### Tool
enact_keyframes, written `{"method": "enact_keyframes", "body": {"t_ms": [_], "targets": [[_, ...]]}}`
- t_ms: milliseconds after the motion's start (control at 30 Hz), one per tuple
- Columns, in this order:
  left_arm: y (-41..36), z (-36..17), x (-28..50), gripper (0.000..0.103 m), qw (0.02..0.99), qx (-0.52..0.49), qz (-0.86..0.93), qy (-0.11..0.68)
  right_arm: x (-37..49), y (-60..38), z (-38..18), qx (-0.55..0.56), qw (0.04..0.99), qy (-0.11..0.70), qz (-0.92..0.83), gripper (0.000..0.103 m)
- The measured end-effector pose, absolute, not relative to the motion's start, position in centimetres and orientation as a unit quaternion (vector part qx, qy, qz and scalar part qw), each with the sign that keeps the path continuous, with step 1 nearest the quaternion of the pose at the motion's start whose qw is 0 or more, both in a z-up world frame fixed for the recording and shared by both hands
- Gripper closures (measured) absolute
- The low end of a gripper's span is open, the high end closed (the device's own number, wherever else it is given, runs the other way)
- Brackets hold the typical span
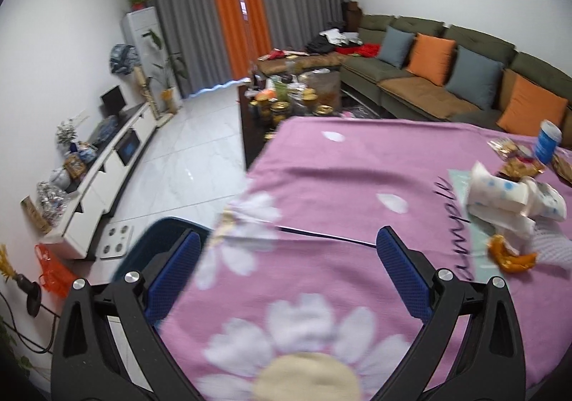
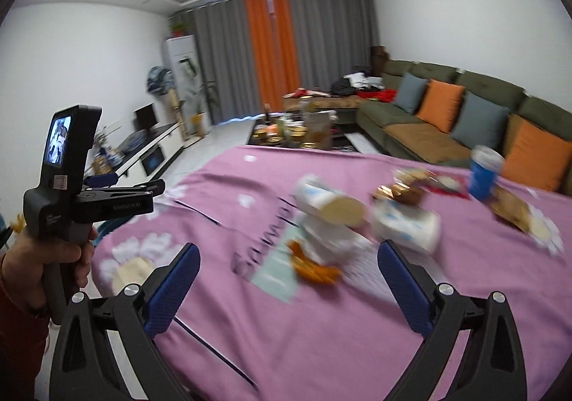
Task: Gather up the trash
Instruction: 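Move both tools back over the table toward the remaining trash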
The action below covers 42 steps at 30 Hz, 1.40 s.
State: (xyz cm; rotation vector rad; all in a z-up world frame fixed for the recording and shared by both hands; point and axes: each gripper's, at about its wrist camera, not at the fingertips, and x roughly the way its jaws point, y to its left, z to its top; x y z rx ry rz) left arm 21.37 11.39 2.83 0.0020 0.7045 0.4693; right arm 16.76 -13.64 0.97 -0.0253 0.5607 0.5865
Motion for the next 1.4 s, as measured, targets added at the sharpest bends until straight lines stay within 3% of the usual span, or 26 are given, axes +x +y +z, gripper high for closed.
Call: {"method": "enact_keyframes", "body": {"t_ms": [533,1067,1400], "targets": [[3.7,1.6,21.2,0.006,0.928,0.017,0.141,0.345,11.8,-25.0,-0.4,0.043,0.947,0.257,0.186,0.007],[2.3,3.3,16.5,0.006,0.951,-0.017,0.07,0.301,9.3,-25.1,0.6,0.038,0.956,0.235,0.169,0.007],[1.7,2.6,15.1,0.006,0.964,-0.026,-0.005,0.265,12.1,-23.0,-0.2,0.013,0.952,0.246,0.18,0.007]]}}
